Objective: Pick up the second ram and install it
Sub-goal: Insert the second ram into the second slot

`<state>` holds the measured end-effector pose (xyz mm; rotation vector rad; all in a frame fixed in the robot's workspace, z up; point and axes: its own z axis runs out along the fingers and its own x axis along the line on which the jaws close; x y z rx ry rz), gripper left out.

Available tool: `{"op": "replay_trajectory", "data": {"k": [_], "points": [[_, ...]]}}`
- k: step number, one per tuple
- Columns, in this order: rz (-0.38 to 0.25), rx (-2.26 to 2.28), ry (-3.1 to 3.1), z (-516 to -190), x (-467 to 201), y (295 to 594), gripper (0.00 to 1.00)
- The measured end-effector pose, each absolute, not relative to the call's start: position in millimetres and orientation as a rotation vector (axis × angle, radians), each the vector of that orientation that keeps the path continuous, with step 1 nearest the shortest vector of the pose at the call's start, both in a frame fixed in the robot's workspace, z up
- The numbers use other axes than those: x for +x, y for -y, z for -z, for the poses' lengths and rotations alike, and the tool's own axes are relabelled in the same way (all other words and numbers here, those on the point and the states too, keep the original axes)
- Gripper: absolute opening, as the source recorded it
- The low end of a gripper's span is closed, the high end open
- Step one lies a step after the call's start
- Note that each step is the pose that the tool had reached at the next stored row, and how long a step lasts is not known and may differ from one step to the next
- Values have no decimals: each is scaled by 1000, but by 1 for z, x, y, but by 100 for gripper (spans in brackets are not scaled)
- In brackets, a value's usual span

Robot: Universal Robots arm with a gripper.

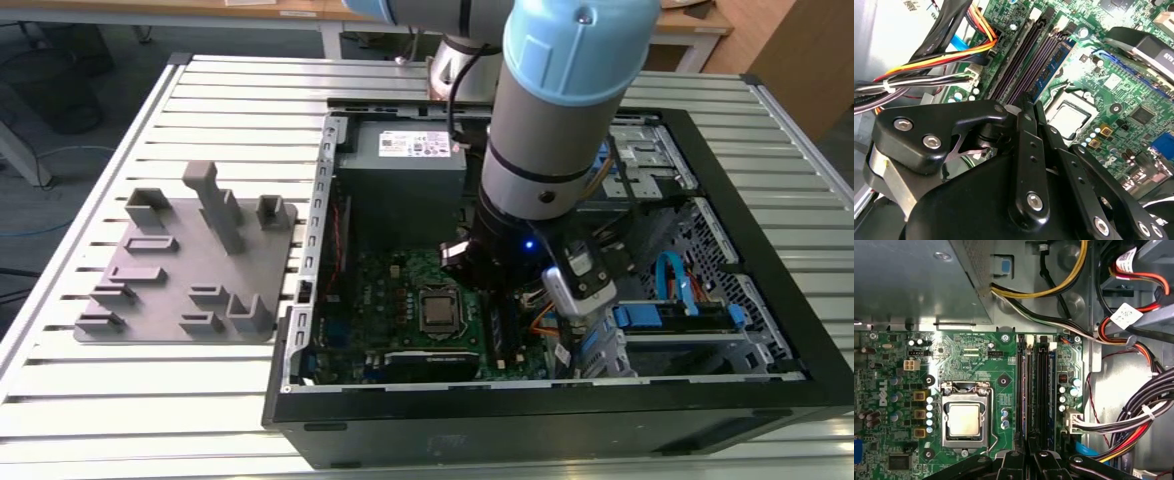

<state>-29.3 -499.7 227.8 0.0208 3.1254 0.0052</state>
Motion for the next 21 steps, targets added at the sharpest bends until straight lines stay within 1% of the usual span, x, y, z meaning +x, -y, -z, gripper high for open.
{"op": "replay_trajectory", "data": {"k": [6,13,21], "points": [[6,36,-3125,-226,-27,498,14],[40,35,-3125,-224,-26,495,14],[49,35,-3124,-223,-26,490,14]]}}
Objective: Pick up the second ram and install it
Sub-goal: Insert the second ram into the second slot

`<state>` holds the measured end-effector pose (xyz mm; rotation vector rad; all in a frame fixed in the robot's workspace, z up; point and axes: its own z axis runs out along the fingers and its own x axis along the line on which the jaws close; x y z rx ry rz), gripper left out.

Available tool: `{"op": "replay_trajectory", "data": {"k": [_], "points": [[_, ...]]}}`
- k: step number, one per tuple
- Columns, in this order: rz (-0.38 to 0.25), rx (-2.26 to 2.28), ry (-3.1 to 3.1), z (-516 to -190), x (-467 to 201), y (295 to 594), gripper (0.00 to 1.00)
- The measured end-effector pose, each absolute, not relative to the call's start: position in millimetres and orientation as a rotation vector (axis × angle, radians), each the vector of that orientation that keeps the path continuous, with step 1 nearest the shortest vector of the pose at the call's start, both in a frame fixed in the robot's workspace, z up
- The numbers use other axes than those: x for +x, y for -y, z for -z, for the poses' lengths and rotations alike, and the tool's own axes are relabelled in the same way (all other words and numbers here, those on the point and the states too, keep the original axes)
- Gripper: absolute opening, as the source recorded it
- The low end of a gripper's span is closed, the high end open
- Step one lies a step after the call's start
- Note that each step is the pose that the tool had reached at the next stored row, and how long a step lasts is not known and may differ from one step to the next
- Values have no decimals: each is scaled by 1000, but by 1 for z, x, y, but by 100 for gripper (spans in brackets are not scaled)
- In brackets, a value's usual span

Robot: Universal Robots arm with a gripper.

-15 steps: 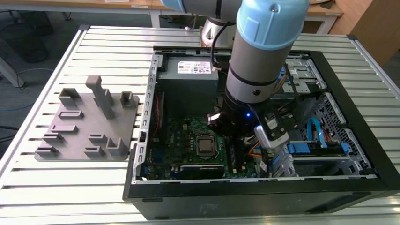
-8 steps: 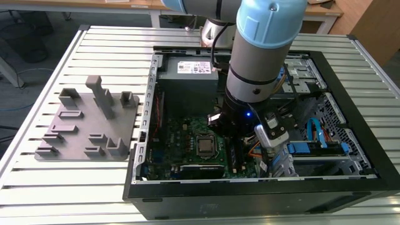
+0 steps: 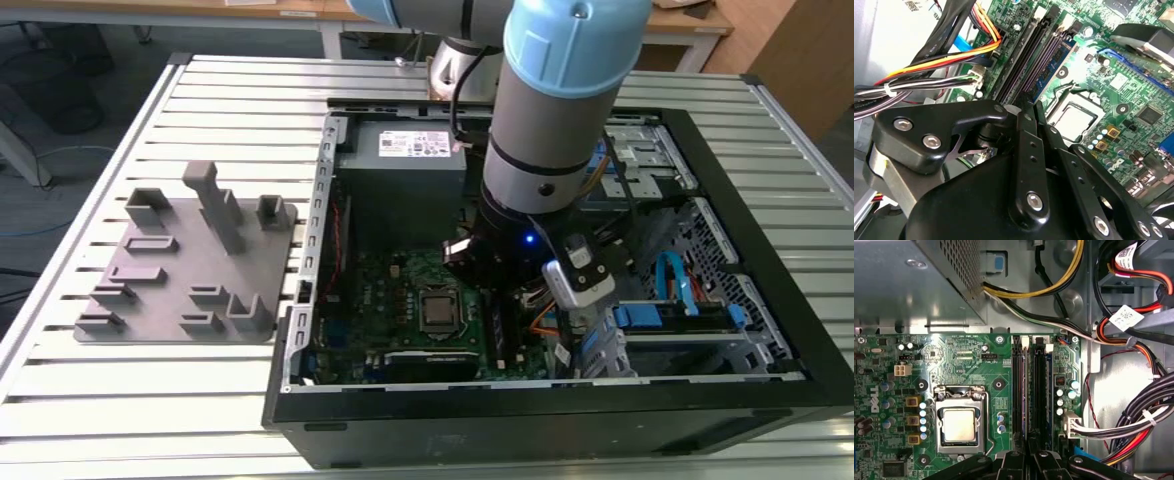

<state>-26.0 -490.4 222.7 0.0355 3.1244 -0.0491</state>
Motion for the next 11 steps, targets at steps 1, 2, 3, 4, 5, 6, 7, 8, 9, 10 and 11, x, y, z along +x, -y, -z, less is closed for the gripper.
{"op": "replay_trajectory", "data": {"k": [1,2,3,4,5,6,7,8,9,10,11], "points": [[53,35,-3124,-223,-26,490,14],[58,35,-3124,-223,-26,490,14],[62,35,-3124,-223,-26,490,14],[66,35,-3124,-223,-26,490,14],[66,35,-3124,-223,-26,490,14],[67,35,-3124,-223,-26,490,14],[67,35,-3124,-223,-25,490,14],[67,35,-3124,-223,-25,490,14],[67,35,-3124,-222,-25,490,14],[66,34,-3124,-222,-25,490,14],[64,32,-3124,-222,-25,490,14]]}}
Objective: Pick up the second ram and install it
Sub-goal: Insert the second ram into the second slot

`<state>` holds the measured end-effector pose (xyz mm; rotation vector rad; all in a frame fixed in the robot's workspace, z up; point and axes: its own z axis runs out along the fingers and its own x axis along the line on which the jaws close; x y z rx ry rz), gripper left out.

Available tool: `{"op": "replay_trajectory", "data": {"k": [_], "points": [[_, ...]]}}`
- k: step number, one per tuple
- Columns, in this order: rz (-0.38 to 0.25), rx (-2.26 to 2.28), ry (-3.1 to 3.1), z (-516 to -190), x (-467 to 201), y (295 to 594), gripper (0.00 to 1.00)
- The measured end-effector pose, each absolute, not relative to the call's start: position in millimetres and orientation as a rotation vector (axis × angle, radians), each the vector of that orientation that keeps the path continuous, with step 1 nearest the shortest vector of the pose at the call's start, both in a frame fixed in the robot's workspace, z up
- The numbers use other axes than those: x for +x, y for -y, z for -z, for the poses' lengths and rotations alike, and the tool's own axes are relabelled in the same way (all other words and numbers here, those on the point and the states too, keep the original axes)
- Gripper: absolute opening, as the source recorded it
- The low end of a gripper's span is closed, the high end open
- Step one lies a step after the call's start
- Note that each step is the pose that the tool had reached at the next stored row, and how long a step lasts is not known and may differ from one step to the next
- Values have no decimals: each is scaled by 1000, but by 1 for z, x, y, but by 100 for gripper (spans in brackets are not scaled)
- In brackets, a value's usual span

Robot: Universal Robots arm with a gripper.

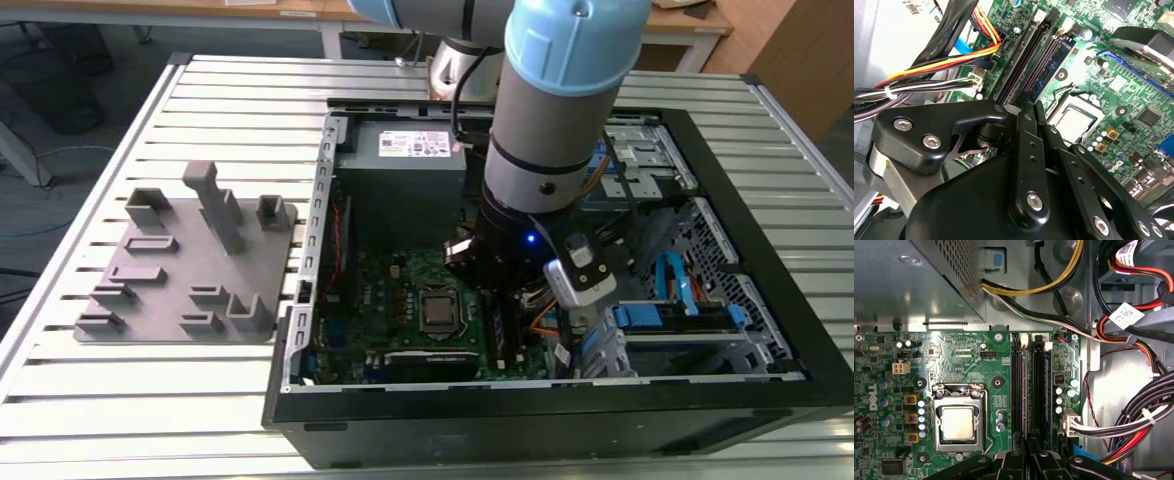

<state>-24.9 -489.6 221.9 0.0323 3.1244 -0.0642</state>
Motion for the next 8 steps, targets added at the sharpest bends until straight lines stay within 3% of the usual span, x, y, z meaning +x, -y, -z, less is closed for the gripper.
{"op": "replay_trajectory", "data": {"k": [8], "points": [[64,15,-3124,-220,-25,489,14]]}}
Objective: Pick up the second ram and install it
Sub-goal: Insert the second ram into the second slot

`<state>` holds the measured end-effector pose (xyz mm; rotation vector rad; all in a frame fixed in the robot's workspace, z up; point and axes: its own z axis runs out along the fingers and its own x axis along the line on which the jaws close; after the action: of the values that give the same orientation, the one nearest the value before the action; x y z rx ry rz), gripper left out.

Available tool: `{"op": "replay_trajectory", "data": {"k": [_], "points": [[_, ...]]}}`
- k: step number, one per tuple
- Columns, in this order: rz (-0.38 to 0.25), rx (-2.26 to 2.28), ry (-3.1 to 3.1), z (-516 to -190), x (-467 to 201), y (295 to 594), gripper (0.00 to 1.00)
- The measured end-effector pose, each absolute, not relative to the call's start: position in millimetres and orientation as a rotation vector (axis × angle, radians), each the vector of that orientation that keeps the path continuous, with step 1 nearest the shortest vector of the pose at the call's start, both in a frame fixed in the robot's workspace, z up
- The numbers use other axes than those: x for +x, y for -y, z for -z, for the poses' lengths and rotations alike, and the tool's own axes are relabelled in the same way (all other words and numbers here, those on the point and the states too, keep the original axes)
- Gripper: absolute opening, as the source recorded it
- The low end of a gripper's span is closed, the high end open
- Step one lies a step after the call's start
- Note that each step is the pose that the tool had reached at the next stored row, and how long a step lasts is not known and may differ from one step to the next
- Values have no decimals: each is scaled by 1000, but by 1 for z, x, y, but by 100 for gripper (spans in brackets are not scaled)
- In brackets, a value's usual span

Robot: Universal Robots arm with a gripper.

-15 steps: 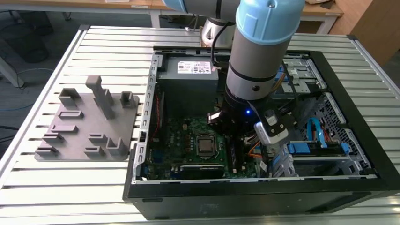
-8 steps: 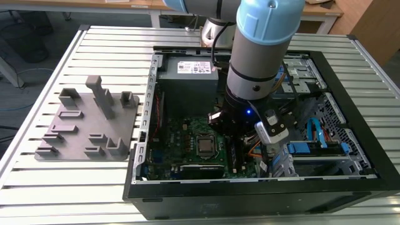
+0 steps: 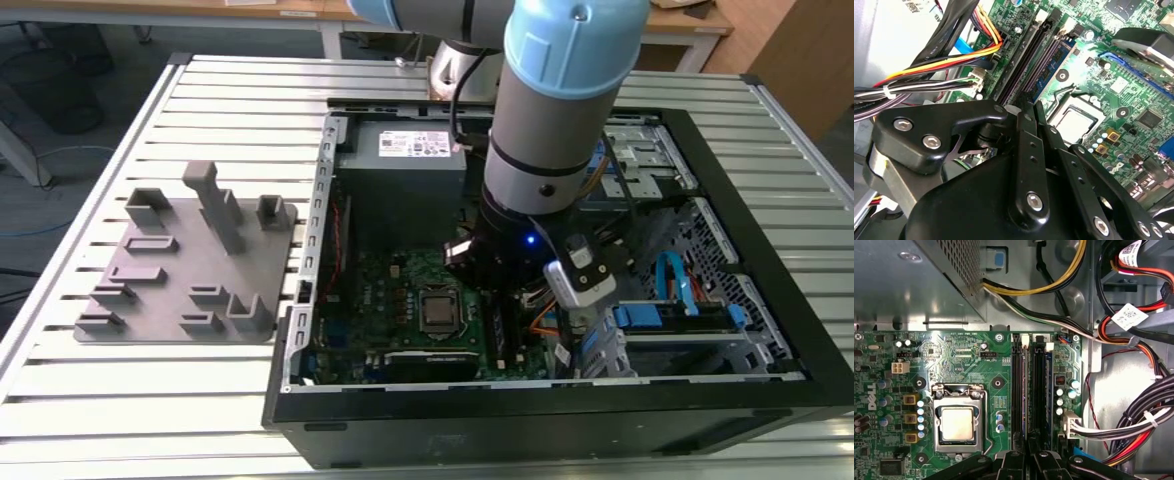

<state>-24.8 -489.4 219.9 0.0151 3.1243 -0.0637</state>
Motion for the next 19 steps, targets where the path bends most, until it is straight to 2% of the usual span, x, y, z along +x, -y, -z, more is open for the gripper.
{"op": "replay_trajectory", "data": {"k": [16,19], "points": [[64,0,-3124,-214,-25,488,14],[82,0,-3124,-214,-25,488,14]]}}
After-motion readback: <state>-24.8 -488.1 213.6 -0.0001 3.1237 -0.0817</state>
